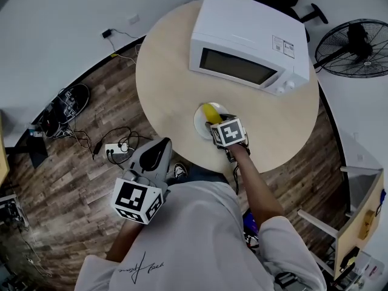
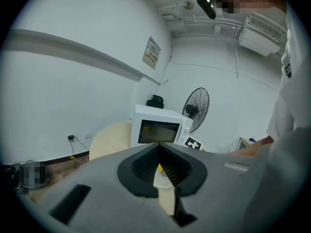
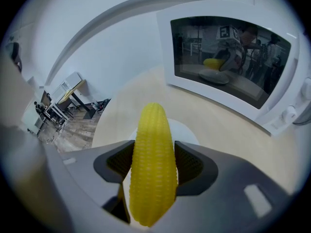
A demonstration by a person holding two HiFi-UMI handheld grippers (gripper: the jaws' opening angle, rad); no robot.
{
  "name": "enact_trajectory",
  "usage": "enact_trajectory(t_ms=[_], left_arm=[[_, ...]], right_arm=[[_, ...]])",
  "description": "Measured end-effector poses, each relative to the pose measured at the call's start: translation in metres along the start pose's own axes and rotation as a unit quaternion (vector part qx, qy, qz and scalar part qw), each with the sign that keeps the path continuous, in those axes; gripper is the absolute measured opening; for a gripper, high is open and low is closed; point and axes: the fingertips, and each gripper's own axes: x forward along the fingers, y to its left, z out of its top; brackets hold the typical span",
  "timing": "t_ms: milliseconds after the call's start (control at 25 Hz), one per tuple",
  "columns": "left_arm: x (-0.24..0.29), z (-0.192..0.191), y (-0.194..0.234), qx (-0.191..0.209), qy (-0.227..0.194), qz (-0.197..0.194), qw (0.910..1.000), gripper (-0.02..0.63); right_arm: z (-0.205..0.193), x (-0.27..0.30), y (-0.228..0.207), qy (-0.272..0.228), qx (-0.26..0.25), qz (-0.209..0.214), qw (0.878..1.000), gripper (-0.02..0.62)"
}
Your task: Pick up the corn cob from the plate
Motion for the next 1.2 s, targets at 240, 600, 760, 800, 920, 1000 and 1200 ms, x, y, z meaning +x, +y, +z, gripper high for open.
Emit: enact_trajectory(t_ms=[240, 600, 760, 800, 920, 1000, 1200], left_arm=[[-0.002, 0.001, 0.0, -0.001, -0.002, -0.003, 1.0, -0.008], [-0.004, 0.0, 0.0, -0.007, -0.004, -0.006, 1.0, -0.008], [-0.005, -0.001, 0.0, -0.009, -0.004, -0.005, 0.9999, -0.008], [-0.005, -0.001, 0.0, -0.01, -0.004, -0.005, 0.9999, -0.008], [-0.006, -0.002, 0.0, -0.012, -0.004, -0.005, 0.9999, -0.008], [-0.007, -0.002, 0.0, -0.012, -0.004, -0.005, 0.9999, -0.008], [-0.008, -0.003, -0.003, -0.012, -0.004, -0.006, 0.9999, -0.008]], right_arm=[[0.001, -0.007, 0.002, -0.011, 0.008, 0.0, 1.0, 0.268], [0.006, -0.018, 0.005, -0.03, 0.017, 0.004, 0.999, 0.268], [0.007, -0.022, 0.007, -0.035, 0.018, 0.002, 0.999, 0.268], [0.008, -0.023, 0.007, -0.038, 0.018, 0.003, 0.999, 0.268], [0.01, -0.026, 0.01, -0.049, 0.017, 0.007, 0.999, 0.268], [0.012, -0.031, 0.011, -0.053, 0.018, 0.004, 0.998, 0.268], [0.017, -0.041, 0.012, -0.068, 0.018, 0.004, 0.997, 0.268]])
